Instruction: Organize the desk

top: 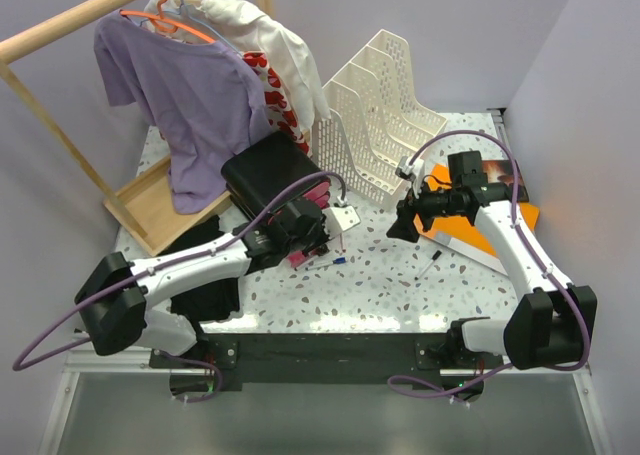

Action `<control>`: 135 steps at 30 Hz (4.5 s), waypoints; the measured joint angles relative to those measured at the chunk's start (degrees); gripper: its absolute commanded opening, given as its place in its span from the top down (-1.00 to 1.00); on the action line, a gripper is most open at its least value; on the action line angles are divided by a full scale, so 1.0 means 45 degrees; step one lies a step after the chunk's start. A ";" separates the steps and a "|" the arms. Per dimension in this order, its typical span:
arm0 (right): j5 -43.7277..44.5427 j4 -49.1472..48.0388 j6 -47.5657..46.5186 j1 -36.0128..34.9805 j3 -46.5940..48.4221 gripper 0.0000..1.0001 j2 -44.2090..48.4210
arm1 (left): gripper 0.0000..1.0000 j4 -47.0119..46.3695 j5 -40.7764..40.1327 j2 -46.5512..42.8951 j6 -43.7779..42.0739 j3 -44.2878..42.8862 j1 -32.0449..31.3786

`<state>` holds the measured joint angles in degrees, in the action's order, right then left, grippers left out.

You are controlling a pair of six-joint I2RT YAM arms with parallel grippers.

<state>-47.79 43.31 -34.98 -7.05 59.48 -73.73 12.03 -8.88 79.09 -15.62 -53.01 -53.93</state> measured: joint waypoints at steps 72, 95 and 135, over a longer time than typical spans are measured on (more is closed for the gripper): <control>0.7383 0.1744 -1.5149 0.0233 -0.1676 0.49 -0.4027 | -0.99 0.0010 -0.3279 -0.9112 0.1093 0.3643 0.0238; 0.7980 0.2215 -0.8820 -0.6751 0.1817 1.00 -0.3861 | -0.99 0.0005 -0.4639 -0.9500 0.0899 0.3842 0.0321; 0.9122 -0.0491 -0.2846 -0.9772 0.4085 -0.04 -0.4211 | -1.00 -0.0665 -0.5260 -1.0856 0.0913 0.4473 0.0981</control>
<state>-6.74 41.10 -47.79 -51.03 77.87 -92.68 9.04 -32.56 30.24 -11.51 -32.88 -49.52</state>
